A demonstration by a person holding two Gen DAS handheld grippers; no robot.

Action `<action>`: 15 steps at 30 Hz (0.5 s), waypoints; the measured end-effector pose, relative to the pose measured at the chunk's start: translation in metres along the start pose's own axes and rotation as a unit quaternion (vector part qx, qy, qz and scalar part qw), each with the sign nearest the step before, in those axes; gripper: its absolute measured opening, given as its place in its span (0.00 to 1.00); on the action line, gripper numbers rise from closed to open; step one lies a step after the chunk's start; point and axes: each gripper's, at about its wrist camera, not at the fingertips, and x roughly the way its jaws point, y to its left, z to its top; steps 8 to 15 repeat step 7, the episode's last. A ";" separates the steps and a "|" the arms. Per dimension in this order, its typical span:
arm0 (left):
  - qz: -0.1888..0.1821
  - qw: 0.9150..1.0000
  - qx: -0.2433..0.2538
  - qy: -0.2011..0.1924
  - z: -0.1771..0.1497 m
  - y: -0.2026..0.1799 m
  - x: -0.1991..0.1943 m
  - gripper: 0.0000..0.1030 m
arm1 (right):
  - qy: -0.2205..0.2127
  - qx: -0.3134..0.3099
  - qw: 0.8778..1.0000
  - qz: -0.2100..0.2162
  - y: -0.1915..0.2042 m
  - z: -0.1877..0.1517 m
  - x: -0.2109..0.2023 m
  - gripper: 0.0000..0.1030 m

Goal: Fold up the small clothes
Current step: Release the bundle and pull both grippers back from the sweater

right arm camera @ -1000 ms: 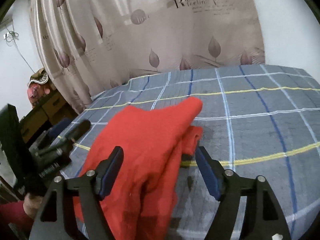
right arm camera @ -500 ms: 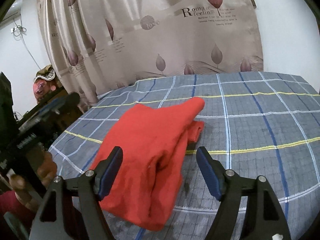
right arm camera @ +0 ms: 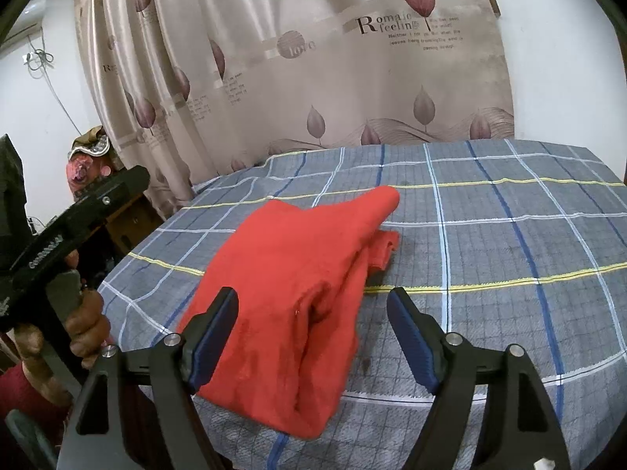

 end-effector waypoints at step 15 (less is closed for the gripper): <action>0.008 1.000 -0.003 0.028 -0.005 0.000 0.010 1.00 | -0.017 -0.011 1.000 -0.019 0.003 0.001 -0.005 0.87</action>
